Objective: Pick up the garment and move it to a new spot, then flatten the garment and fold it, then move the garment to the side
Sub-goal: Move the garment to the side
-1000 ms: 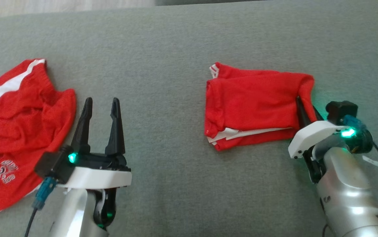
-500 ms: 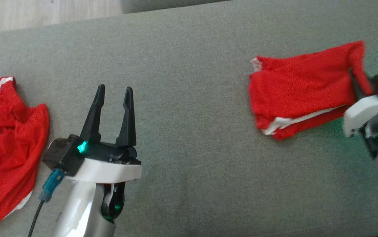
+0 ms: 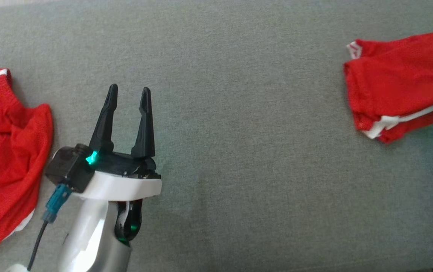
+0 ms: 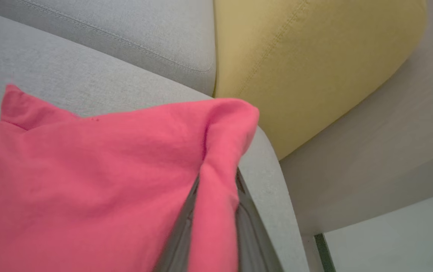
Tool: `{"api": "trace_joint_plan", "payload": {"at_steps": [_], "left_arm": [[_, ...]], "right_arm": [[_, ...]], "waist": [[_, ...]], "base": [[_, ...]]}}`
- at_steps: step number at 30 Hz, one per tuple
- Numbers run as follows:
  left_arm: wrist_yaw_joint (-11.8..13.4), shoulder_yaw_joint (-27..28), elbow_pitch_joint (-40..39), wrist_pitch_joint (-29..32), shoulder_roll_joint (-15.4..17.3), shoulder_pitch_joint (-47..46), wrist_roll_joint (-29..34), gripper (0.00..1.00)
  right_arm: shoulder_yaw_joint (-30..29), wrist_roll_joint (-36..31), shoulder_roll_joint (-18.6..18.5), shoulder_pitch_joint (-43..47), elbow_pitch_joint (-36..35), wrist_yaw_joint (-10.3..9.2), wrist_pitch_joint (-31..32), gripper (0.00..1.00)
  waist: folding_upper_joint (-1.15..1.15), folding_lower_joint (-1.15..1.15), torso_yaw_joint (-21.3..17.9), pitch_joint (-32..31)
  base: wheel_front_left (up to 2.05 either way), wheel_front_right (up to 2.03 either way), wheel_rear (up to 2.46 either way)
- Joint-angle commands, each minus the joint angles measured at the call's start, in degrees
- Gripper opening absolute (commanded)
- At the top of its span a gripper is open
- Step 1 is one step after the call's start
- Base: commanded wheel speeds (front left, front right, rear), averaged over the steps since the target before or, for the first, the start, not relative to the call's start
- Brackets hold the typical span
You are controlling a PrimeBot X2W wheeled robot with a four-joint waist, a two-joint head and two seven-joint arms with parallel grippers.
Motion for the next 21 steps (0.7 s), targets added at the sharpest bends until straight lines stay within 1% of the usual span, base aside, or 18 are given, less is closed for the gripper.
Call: {"api": "trace_joint_plan", "payload": {"at_steps": [1, 10, 11, 17, 21], "left_arm": [[-0.2, 1.6, -2.0, -0.3, 0.4, -2.1, -0.1, 1.00], [-0.3, 2.1, -1.4, -0.3, 0.4, -2.2, -0.1, 1.00], [-0.3, 2.2, -1.4, -0.3, 0.4, -2.3, -0.2, 1.00], [-0.3, 2.7, -0.9, -0.3, 0.4, -1.9, -0.5, 1.00], [-0.3, 3.6, -0.9, -0.3, 0.4, -0.9, -0.8, 1.00]], "right_arm": [[-0.2, -0.7, -2.5, -1.3, -1.2, -0.05, 0.1, 0.00], [-4.3, -4.9, -2.8, -2.2, 0.8, -0.05, 0.4, 0.00], [-4.8, -5.5, -2.8, -2.3, 0.7, -0.05, 0.1, 1.00], [-7.5, -8.7, -1.0, -2.3, -0.1, -0.05, -1.4, 1.00], [-8.7, -8.9, 1.5, -1.7, -1.5, -0.05, -3.4, 1.00]], "waist": [[0.00, -0.01, 0.3, 0.3], [0.00, -0.01, 0.8, 0.5], [0.00, -0.01, 0.8, 0.5], [0.00, -0.01, 0.5, -0.7], [0.00, -0.01, 0.2, -3.2]], "base": [[0.00, 0.00, 0.00], [0.00, 0.00, 0.00], [0.00, 0.00, 0.00], [0.00, 0.00, 0.00], [0.00, 0.00, 0.00]]}}
